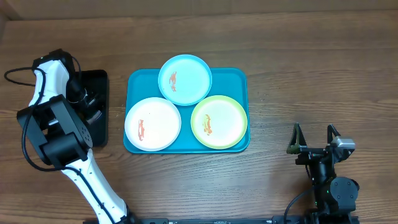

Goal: Clean dirty plates on tray and stack at the side
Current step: 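Lower the left gripper and grasp the green sponge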

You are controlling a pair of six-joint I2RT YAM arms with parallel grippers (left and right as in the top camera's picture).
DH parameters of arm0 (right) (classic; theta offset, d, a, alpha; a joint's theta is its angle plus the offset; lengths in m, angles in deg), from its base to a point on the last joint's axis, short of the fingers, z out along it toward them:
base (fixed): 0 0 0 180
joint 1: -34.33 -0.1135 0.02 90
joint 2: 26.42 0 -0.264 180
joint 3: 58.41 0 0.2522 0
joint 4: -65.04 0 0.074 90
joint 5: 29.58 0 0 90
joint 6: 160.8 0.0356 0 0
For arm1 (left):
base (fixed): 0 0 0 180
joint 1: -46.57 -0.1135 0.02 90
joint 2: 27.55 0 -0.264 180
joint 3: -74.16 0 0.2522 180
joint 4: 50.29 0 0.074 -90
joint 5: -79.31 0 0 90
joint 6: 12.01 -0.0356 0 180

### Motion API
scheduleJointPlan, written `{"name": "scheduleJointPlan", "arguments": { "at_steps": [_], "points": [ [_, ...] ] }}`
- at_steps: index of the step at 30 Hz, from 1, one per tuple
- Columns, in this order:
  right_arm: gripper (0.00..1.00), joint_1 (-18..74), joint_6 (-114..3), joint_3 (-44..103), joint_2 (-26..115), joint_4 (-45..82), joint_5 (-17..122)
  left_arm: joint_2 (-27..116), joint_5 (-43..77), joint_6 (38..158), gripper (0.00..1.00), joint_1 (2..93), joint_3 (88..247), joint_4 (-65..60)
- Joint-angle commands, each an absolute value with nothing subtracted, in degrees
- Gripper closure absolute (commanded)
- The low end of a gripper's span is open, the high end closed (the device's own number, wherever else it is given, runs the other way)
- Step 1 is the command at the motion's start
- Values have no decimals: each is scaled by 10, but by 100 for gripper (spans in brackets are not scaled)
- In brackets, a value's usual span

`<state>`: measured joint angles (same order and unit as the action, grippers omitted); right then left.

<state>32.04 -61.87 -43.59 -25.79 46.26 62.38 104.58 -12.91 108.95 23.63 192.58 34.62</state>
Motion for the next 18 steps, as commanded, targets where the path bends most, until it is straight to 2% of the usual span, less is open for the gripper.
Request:
{"name": "scheduleJointPlan", "arguments": {
  "at_steps": [1, 4, 8, 11, 13, 14, 15, 16, 17, 18],
  "points": [
    [0, 322, -623, -442, -263, 467, 629, 1063, -141, 1071, 31, 233, 1931, 348],
    [0, 322, -623, -442, -263, 467, 629, 1063, -141, 1071, 53, 233, 1931, 350],
    [0, 322, -623, -442, -263, 467, 629, 1063, -142, 1071, 73, 233, 1931, 350],
    [0, 322, -623, -442, -263, 467, 629, 1063, -143, 1071, 83, 233, 1931, 350],
    [0, 322, -623, -442, -263, 467, 629, 1063, -143, 1071, 83, 233, 1931, 347],
    [0, 322, -623, -442, -263, 467, 629, 1063, -143, 1071, 75, 233, 1931, 345],
    [0, 322, -623, -442, -263, 467, 629, 1063, -143, 1071, 53, 233, 1931, 340],
    [0, 322, -623, -442, -263, 467, 629, 1063, -143, 1071, 18, 233, 1931, 334],
    [0, 322, -623, -442, -263, 467, 629, 1063, -143, 1071, 0, 233, 1931, 326],
    [0, 322, -623, -442, -263, 467, 629, 1063, -145, 1071, 0, 233, 1931, 317]
  ]
}}
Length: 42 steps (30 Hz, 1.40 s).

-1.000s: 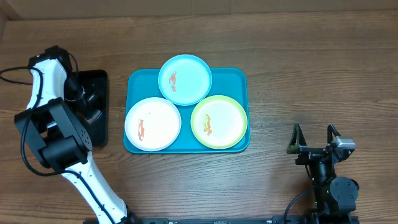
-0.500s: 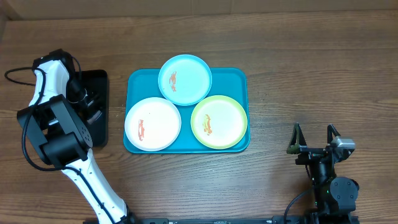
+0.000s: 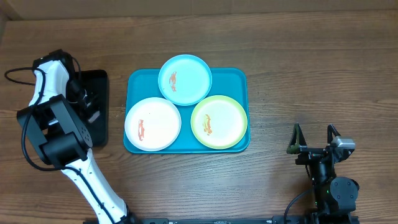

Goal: Clean dirty plates on tray and stack at the side
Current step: 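Lower the left gripper and grasp the green sponge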

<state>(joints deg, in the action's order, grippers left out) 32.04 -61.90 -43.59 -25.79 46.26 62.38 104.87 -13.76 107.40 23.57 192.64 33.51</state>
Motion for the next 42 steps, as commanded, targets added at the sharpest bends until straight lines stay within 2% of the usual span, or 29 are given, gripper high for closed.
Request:
{"name": "scheduleJointPlan", "arguments": {
  "at_steps": [1, 12, 13, 19, 21, 22, 23, 24, 25, 26, 27, 36, 37, 38, 39, 41, 42],
  "points": [
    [0, 322, -623, -442, -263, 467, 629, 1063, -152, 1071, 0, 233, 1931, 303],
    [0, 322, -623, -442, -263, 467, 629, 1063, -216, 1071, 0, 233, 1931, 204],
    [0, 322, -623, -442, -263, 467, 629, 1063, -216, 1071, 7, 233, 1931, 204],
    [0, 322, -623, -442, -263, 467, 629, 1063, -216, 1071, 69, 233, 1930, 213],
    [0, 322, -623, -442, -263, 467, 629, 1063, -216, 1071, 87, 233, 1930, 219],
    [0, 322, -623, -442, -263, 467, 629, 1063, -216, 1071, 91, 233, 1930, 220],
    [0, 322, -623, -442, -263, 467, 629, 1063, -216, 1071, 91, 233, 1930, 221],
    [0, 322, -623, -442, -263, 467, 629, 1063, -216, 1071, 82, 233, 1930, 222],
    [0, 322, -623, -442, -263, 467, 629, 1063, -215, 1071, 62, 233, 1930, 225],
    [0, 322, -623, -442, -263, 467, 629, 1063, -211, 1071, 28, 233, 1930, 233],
    [0, 322, -623, -442, -263, 467, 629, 1063, -208, 1071, 0, 233, 1930, 245],
    [0, 322, -623, -442, -263, 467, 629, 1063, -161, 1029, 0, 233, 1930, 347],
    [0, 322, -623, -442, -263, 467, 629, 1063, -162, 1025, 4, 233, 1930, 351],
    [0, 322, -623, -442, -263, 467, 629, 1063, -162, 1019, 17, 233, 1930, 353],
    [0, 322, -623, -442, -263, 467, 629, 1063, -162, 1014, 31, 233, 1930, 354],
    [0, 322, -623, -442, -263, 467, 629, 1063, -161, 1009, 65, 233, 1930, 362],
    [0, 322, -623, -442, -263, 467, 629, 1063, -161, 1009, 78, 233, 1930, 365]
  ]
}}
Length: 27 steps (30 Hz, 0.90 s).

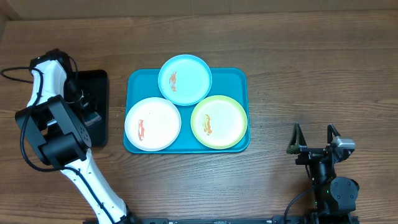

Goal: Clean dirty plates on tray and stack at the side
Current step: 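Lower the left gripper and grasp the green sponge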

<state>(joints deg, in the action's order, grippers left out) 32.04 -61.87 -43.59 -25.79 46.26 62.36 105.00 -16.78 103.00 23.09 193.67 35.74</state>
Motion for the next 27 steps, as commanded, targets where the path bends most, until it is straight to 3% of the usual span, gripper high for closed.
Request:
{"name": "scheduleJointPlan", "arguments": {
  "at_steps": [1, 2, 5, 6, 7, 8, 9, 19, 23, 27],
  "points": [
    [0, 322, -623, -442, -263, 467, 629, 1063, -161, 1009, 90, 233, 1930, 369],
    [0, 322, -623, -442, -263, 467, 629, 1063, -161, 1009, 96, 233, 1930, 371],
    [0, 322, -623, -442, -263, 467, 629, 1063, -162, 1009, 96, 233, 1930, 371],
    [0, 322, -623, -442, -263, 467, 629, 1063, -162, 1009, 88, 233, 1930, 368],
    [0, 322, -623, -442, -263, 467, 629, 1063, -162, 1009, 58, 233, 1930, 366],
    [0, 322, -623, -442, -263, 467, 629, 1063, -161, 1009, 9, 233, 1930, 365],
    [0, 322, -623, -442, -263, 467, 629, 1063, -154, 1009, 0, 233, 1930, 370],
    [0, 322, -623, -442, -263, 467, 629, 1063, -87, 975, 3, 234, 1930, 432],
    [0, 322, -623, -442, -263, 467, 629, 1063, -89, 972, 25, 233, 1930, 423],
    [0, 322, -623, -442, -263, 467, 629, 1063, -96, 973, 72, 233, 1930, 398]
  ]
}}
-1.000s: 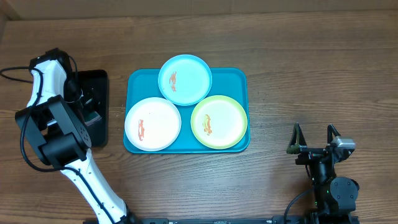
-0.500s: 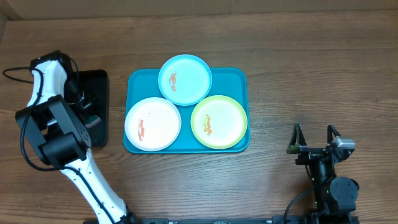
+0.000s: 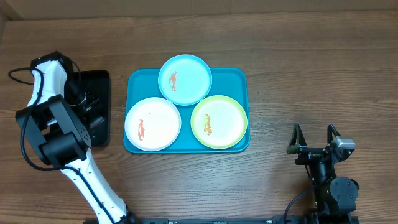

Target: Clean dirty plates on tray and stack at the side

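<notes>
A teal tray (image 3: pixel 239 81) in the middle of the table carries three plates. The light blue plate (image 3: pixel 189 78) sits at the back, the white plate (image 3: pixel 158 121) front left, the green plate (image 3: pixel 224 121) front right. Each bears a small red or orange smear. My left gripper (image 3: pixel 87 106) reaches down into a black bin (image 3: pixel 99 81) left of the tray; its fingers are dark against the bin, and anything it may hold is hidden. My right gripper (image 3: pixel 313 129) stands open at the front right, away from the tray, with nothing in it.
The black bin lies close beside the tray's left edge. The left arm's white links (image 3: pixel 46 81) and a cable loop hang over the table's left side. Bare wooden tabletop (image 3: pixel 311 62) lies to the right of and behind the tray.
My left gripper has shifted a little inside the black bin, and the bin's right edge sits slightly nearer the tray. Plates, tray and right arm have not moved.
Through every moment my left gripper stayed low in the black bin, its spot changing only slightly from one moment to the other. The bin has ended up a touch to the right. The three smeared plates stayed in place on the tray, and the right gripper stayed open.
</notes>
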You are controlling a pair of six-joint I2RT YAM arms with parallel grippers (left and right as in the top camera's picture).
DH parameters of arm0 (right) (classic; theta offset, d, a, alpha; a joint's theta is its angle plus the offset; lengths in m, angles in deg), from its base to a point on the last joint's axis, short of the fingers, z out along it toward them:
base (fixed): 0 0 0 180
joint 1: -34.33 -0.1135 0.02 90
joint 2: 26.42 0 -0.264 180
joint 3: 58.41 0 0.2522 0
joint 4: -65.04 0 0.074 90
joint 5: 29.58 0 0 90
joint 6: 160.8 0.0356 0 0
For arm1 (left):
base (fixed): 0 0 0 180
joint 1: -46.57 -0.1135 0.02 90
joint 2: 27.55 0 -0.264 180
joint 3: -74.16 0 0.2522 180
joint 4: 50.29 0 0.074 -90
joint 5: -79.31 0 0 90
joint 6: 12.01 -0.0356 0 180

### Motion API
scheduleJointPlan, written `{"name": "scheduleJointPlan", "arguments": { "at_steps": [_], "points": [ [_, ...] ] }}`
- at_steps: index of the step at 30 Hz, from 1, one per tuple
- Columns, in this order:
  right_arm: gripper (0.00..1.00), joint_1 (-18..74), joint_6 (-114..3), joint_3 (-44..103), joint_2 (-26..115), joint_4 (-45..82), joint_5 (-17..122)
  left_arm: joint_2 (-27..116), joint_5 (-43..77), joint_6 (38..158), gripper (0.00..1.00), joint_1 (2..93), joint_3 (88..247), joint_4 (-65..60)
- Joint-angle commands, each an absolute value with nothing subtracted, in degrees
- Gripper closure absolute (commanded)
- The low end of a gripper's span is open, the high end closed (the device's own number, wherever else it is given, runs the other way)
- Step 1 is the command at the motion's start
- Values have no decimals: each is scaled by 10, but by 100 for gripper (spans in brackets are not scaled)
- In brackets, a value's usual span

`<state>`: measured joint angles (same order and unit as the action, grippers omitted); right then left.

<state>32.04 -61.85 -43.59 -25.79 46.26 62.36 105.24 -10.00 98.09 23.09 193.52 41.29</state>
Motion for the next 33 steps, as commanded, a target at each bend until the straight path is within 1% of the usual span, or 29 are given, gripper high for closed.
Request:
{"name": "scheduleJointPlan", "arguments": {
  "at_steps": [1, 2, 3, 4, 7, 9, 10, 11, 12, 13, 14, 16, 17, 20, 21, 23, 25, 26, 27, 30, 33],
  "points": [
    [0, 322, -623, -442, -263, 467, 629, 1063, -96, 973, 81, 233, 1930, 392],
    [0, 322, -623, -442, -263, 467, 629, 1063, -97, 973, 89, 233, 1930, 383],
    [0, 322, -623, -442, -263, 467, 629, 1063, -97, 973, 94, 233, 1930, 374],
    [0, 322, -623, -442, -263, 467, 629, 1063, -97, 973, 96, 233, 1930, 363],
    [0, 322, -623, -442, -263, 467, 629, 1063, -103, 973, 96, 233, 1930, 319],
    [0, 322, -623, -442, -263, 467, 629, 1063, -102, 973, 94, 233, 1930, 284],
    [0, 322, -623, -442, -263, 467, 629, 1063, -102, 973, 87, 233, 1930, 268],
    [0, 322, -623, -442, -263, 467, 629, 1063, -102, 973, 75, 233, 1930, 255],
    [0, 322, -623, -442, -263, 467, 629, 1063, -102, 973, 58, 233, 1930, 240],
    [0, 322, -623, -442, -263, 467, 629, 1063, -102, 973, 35, 233, 1930, 228],
    [0, 322, -623, -442, -263, 467, 629, 1063, -102, 973, 25, 233, 1930, 221],
    [0, 322, -623, -442, -263, 467, 629, 1063, -99, 973, 16, 233, 1930, 213],
    [0, 322, -623, -442, -263, 467, 629, 1063, -95, 973, 13, 233, 1930, 212],
    [0, 322, -623, -442, -263, 467, 629, 1063, -96, 973, 12, 233, 1930, 216],
    [0, 322, -623, -442, -263, 467, 629, 1063, -96, 972, 14, 233, 1930, 217],
    [0, 322, -623, -442, -263, 467, 629, 1063, -98, 972, 26, 233, 1930, 217],
    [0, 322, -623, -442, -263, 467, 629, 1063, -101, 972, 49, 233, 1930, 217],
    [0, 322, -623, -442, -263, 467, 629, 1063, -103, 973, 57, 233, 1930, 217],
    [0, 322, -623, -442, -263, 467, 629, 1063, -103, 973, 69, 233, 1930, 217],
    [0, 322, -623, -442, -263, 467, 629, 1063, -99, 973, 95, 233, 1930, 221],
    [0, 322, -623, -442, -263, 467, 629, 1063, -87, 973, 96, 233, 1930, 227]
  ]
}}
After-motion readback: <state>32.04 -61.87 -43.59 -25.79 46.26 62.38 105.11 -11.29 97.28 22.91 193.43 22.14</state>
